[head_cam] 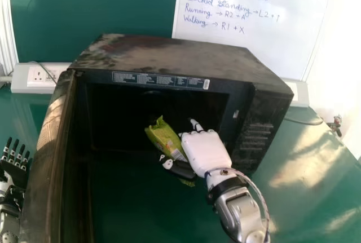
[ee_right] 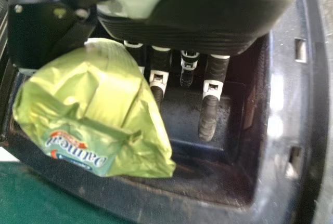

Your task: Put biscuit inside oven

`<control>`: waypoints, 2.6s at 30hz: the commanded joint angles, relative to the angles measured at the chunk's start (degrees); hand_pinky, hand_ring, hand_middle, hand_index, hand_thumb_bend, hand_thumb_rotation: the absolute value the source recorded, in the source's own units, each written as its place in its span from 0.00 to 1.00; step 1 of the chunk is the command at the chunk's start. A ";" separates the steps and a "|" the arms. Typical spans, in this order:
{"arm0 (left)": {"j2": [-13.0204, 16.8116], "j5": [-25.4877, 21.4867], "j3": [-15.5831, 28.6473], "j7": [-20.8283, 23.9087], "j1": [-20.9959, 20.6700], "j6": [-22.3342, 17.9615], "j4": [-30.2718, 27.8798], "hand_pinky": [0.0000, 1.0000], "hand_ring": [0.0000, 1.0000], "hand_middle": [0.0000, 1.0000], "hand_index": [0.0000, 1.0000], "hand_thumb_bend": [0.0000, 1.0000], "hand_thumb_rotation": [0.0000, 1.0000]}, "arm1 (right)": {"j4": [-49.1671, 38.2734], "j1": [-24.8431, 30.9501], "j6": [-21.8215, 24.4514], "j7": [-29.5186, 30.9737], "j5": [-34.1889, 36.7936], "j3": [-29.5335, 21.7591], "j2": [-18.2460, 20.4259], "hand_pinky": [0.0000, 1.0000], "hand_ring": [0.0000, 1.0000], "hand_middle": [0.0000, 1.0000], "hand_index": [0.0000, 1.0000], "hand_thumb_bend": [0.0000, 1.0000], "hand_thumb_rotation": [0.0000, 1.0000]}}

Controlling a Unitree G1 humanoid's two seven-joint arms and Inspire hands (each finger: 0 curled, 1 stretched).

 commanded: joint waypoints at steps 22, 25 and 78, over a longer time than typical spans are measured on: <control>-1.26 0.97 -0.62 1.47 2.04 1.91 1.51 0.70 0.75 0.44 0.54 0.50 0.00 | 10.70 -9.97 2.94 -2.90 3.81 3.69 3.95 0.43 0.43 0.42 0.53 0.52 0.00; -1.35 0.94 -0.61 1.39 2.13 1.85 1.49 0.70 0.74 0.44 0.55 0.50 0.00 | 13.01 -11.20 2.69 -4.44 4.68 3.99 4.25 0.48 0.47 0.43 0.53 0.52 0.00; -2.08 0.61 -0.80 1.93 2.21 2.12 0.91 0.68 0.73 0.44 0.55 0.50 0.00 | 66.91 -39.20 -5.83 -36.53 18.99 11.78 11.23 0.44 0.42 0.41 0.53 0.52 0.00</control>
